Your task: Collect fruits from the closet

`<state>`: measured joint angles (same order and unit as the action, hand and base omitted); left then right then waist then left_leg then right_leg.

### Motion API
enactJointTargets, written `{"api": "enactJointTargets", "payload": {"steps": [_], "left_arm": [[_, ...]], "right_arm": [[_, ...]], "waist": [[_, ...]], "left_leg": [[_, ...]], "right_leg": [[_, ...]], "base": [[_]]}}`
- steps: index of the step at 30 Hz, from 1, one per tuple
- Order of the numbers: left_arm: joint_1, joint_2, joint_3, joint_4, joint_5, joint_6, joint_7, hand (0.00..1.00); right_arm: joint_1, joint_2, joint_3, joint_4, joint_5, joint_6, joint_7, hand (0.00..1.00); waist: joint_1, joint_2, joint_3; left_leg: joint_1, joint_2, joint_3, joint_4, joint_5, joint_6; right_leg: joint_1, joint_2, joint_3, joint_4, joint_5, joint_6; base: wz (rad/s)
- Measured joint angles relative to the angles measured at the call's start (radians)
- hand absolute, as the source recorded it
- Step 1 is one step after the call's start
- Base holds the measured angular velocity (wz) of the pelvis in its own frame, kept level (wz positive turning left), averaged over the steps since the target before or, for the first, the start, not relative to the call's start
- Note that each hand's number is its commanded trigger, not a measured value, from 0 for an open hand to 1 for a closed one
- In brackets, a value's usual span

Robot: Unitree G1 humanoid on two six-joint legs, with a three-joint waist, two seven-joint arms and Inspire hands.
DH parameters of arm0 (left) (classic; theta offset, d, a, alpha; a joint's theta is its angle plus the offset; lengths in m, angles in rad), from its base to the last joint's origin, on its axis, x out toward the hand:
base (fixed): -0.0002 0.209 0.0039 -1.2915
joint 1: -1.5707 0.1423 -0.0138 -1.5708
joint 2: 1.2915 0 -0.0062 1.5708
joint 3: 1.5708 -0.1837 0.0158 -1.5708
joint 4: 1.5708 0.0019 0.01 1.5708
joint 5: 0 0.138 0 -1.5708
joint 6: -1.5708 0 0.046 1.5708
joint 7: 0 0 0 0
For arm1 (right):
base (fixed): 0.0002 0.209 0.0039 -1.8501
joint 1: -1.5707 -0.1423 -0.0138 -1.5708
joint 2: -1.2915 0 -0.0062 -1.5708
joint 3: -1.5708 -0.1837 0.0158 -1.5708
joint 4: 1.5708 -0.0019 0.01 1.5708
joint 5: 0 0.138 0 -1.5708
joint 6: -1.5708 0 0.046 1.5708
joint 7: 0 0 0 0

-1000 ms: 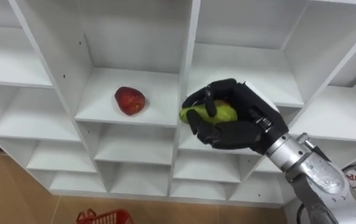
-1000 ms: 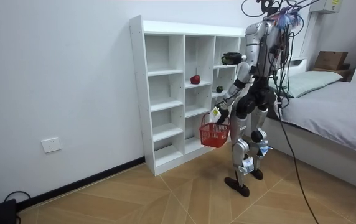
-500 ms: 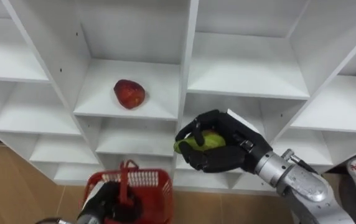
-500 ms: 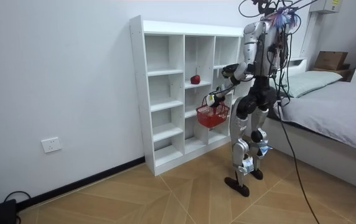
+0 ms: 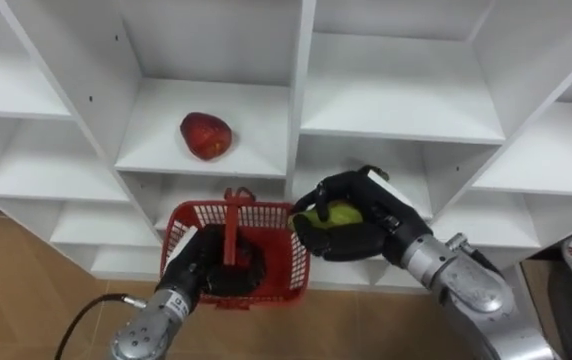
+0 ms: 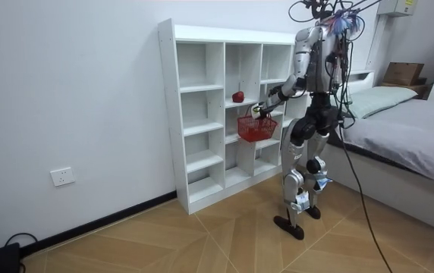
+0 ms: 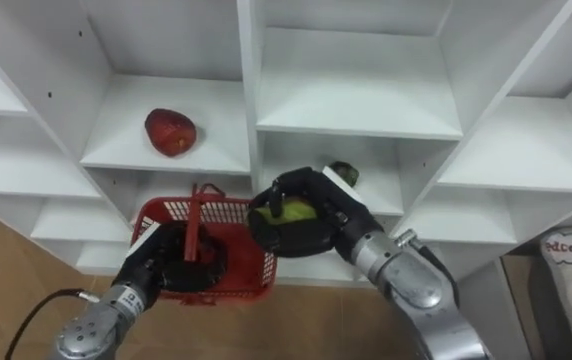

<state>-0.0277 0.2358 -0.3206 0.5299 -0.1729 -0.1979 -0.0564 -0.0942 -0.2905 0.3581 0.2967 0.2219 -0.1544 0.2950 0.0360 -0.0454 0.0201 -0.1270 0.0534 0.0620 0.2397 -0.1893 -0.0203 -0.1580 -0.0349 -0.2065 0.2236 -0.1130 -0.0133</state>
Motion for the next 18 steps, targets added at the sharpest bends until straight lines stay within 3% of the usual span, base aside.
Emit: {"api": "enactJointTargets", "payload": {"steps": [7, 14, 18], "left_arm": [[-0.02, 0.001, -0.006, -0.036, -0.031, 0.0, -0.009, 1.0], [-0.02, -0.003, -0.026, -0.117, -0.063, 0.0, -0.046, 1.0], [-0.021, 0.002, -0.029, -0.133, -0.104, -0.001, -0.067, 1.0]], "right_arm": [[-0.023, 0.005, 0.019, 0.082, -0.034, 0.0, -0.034, 1.0], [-0.034, 0.008, 0.018, 0.084, -0.036, -0.001, -0.032, 1.0], [-0.033, 0.005, 0.019, 0.087, -0.036, -0.02, -0.034, 1.0]], "waist": [[-0.002, 0.003, -0.001], [-0.001, 0.021, 0.0009], [-0.004, 0.022, 0.0005]], "left_leg": [[-0.037, 0.0, 0.008, 0.009, 0.001, 0.0], [-0.086, 0.002, 0.015, 0.035, 0.002, 0.002], [-0.089, 0.0, 0.016, 0.038, 0.006, 0.004]], "right_leg": [[-0.037, 0.0, 0.009, 0.002, 0.002, -0.002], [-0.09, -0.009, 0.002, 0.034, 0.005, -0.007], [-0.092, -0.013, 0.0, 0.035, 0.005, -0.008]], "base": [[-0.02], [-0.01], [0.01]]}}
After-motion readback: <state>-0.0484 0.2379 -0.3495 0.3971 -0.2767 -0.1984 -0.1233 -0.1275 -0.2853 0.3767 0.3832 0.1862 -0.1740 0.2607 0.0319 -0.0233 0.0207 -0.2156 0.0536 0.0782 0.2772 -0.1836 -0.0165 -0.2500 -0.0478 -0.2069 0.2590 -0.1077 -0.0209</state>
